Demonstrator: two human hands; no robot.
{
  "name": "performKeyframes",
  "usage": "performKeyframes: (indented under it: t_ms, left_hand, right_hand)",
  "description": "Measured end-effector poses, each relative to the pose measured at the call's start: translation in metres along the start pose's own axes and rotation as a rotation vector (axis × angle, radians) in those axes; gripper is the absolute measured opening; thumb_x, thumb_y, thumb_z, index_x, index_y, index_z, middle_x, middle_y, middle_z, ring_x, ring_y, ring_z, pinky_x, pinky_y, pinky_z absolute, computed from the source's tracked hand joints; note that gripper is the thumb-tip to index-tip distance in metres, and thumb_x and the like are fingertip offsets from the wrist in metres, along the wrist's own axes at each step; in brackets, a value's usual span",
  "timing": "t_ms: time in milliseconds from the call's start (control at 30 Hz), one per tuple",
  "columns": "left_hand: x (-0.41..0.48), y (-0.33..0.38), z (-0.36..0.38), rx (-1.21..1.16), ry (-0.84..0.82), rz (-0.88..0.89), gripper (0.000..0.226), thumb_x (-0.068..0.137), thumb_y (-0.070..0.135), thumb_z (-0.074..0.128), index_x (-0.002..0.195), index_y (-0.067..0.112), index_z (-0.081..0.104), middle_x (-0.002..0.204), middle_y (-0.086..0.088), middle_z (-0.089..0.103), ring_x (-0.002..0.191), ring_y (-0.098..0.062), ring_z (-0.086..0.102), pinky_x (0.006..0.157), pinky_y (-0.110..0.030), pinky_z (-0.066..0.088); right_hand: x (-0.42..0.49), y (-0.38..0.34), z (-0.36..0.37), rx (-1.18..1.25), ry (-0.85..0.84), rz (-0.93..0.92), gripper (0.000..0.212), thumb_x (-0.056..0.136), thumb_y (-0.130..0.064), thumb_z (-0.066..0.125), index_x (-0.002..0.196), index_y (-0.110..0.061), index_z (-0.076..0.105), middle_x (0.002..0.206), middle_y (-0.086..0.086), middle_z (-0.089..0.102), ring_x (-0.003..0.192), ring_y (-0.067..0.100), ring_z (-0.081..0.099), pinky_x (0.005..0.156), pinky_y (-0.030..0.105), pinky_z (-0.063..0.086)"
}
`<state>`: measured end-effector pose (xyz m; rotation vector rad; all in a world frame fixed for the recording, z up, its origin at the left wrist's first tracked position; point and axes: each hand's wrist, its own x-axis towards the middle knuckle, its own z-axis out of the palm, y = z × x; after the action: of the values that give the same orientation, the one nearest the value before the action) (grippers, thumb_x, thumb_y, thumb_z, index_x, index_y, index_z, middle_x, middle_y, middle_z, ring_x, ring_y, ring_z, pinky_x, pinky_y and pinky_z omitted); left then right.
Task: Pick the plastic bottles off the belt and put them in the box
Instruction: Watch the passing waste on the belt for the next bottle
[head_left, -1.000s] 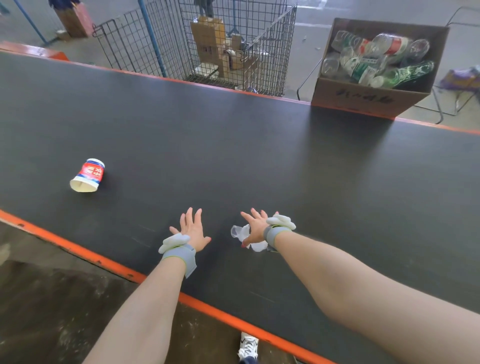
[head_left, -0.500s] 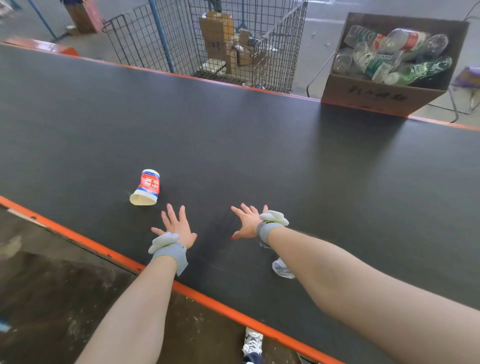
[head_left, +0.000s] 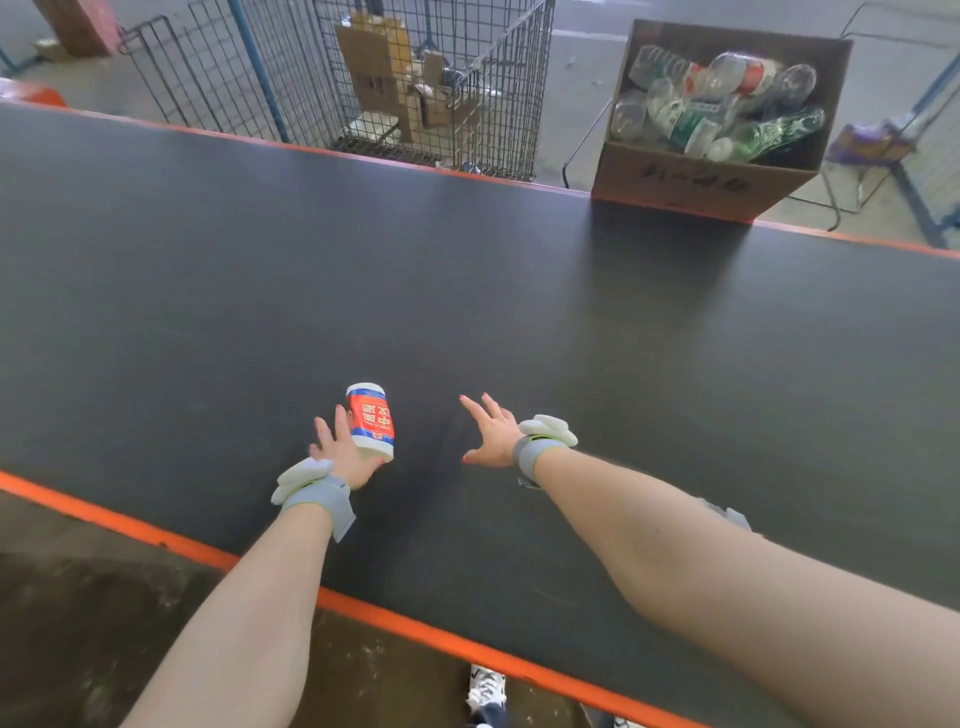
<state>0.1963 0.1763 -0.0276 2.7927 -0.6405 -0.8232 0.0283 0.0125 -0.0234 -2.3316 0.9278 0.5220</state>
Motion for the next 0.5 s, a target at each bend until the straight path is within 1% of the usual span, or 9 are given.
performKeyframes:
  t_ms: [67, 100, 133, 167, 233, 300, 367, 433, 500]
  left_hand:
    - [0.001, 0.012, 0.006, -0.113, -0.143, 0.150, 0.104, 0.081, 0.026, 0.074, 0.153, 0.023, -0.001, 0.157, -0.010, 0.014, 0.140, -0.034, 0.029, 0.115, -0.046, 0.028]
    - [-0.001, 0.019, 0.008, -0.168, -0.195, 0.208, 0.103, 0.081, 0.019, 0.075, 0.153, 0.023, 0.002, 0.152, -0.009, 0.026, 0.138, -0.030, 0.036, 0.113, -0.043, 0.032]
    - [-0.002, 0.024, 0.009, -0.208, -0.244, 0.241, 0.101, 0.082, 0.014, 0.073, 0.153, 0.022, 0.002, 0.148, -0.006, 0.035, 0.135, -0.027, 0.041, 0.111, -0.040, 0.034]
    - [-0.006, 0.032, 0.009, -0.229, -0.290, 0.261, 0.098, 0.084, 0.010, 0.070, 0.154, 0.023, 0.002, 0.145, -0.005, 0.039, 0.133, -0.024, 0.043, 0.110, -0.039, 0.033]
    - [-0.010, 0.046, 0.011, -0.254, -0.336, 0.292, 0.095, 0.087, 0.005, 0.066, 0.154, 0.024, 0.001, 0.148, -0.003, 0.038, 0.134, -0.023, 0.042, 0.111, -0.038, 0.032]
    - [-0.012, 0.057, 0.014, -0.224, -0.337, 0.321, 0.093, 0.088, 0.004, 0.064, 0.154, 0.025, 0.003, 0.154, -0.005, 0.031, 0.137, -0.024, 0.039, 0.113, -0.040, 0.033]
    - [-0.014, 0.065, 0.016, -0.182, -0.319, 0.341, 0.091, 0.088, 0.004, 0.065, 0.154, 0.025, 0.006, 0.157, -0.005, 0.025, 0.137, -0.026, 0.039, 0.110, -0.041, 0.037]
    - [-0.013, 0.066, 0.016, -0.124, -0.318, 0.353, 0.091, 0.086, 0.005, 0.066, 0.154, 0.025, 0.008, 0.156, -0.006, 0.025, 0.134, -0.027, 0.041, 0.107, -0.039, 0.040]
    - [-0.012, 0.066, 0.018, -0.035, -0.333, 0.376, 0.092, 0.085, 0.000, 0.063, 0.154, 0.024, 0.007, 0.154, -0.009, 0.026, 0.136, -0.028, 0.038, 0.106, -0.036, 0.040]
  right_hand:
    - [-0.001, -0.002, -0.003, 0.079, 0.018, -0.019, 0.101, 0.084, -0.042, 0.069, 0.152, -0.042, -0.004, 0.162, -0.001, -0.008, 0.148, 0.032, 0.008, 0.117, 0.050, 0.022]
    - [-0.001, -0.003, -0.004, 0.113, 0.014, -0.023, 0.103, 0.082, -0.043, 0.071, 0.152, -0.043, -0.005, 0.162, -0.001, -0.009, 0.148, 0.033, 0.010, 0.116, 0.052, 0.024]
    - [-0.001, -0.006, -0.004, 0.143, 0.003, -0.022, 0.105, 0.081, -0.044, 0.073, 0.152, -0.043, -0.005, 0.162, 0.000, -0.010, 0.147, 0.034, 0.012, 0.116, 0.052, 0.025]
    - [-0.003, -0.006, -0.006, 0.165, -0.007, -0.012, 0.106, 0.080, -0.044, 0.073, 0.152, -0.043, -0.005, 0.162, 0.001, -0.011, 0.147, 0.034, 0.014, 0.116, 0.053, 0.025]
    - [-0.005, -0.005, -0.005, 0.163, -0.018, 0.007, 0.107, 0.080, -0.044, 0.074, 0.152, -0.041, -0.005, 0.161, 0.004, -0.013, 0.146, 0.037, 0.015, 0.116, 0.053, 0.024]
    - [-0.006, 0.001, -0.004, 0.124, -0.014, 0.044, 0.106, 0.080, -0.044, 0.074, 0.153, -0.039, -0.003, 0.161, 0.006, -0.015, 0.146, 0.038, 0.015, 0.116, 0.051, 0.024]
    - [-0.009, 0.011, -0.005, 0.089, -0.033, 0.101, 0.103, 0.082, -0.046, 0.072, 0.153, -0.037, -0.001, 0.161, 0.006, -0.016, 0.145, 0.038, 0.017, 0.115, 0.049, 0.023]
    - [-0.011, 0.017, -0.007, 0.042, -0.074, 0.136, 0.099, 0.083, -0.048, 0.069, 0.154, -0.036, 0.000, 0.161, 0.006, -0.017, 0.146, 0.038, 0.016, 0.115, 0.048, 0.022]
    - [-0.011, 0.025, -0.011, 0.022, -0.088, 0.168, 0.091, 0.086, -0.046, 0.064, 0.154, -0.036, 0.003, 0.161, 0.005, -0.014, 0.146, 0.038, 0.014, 0.115, 0.046, 0.021]
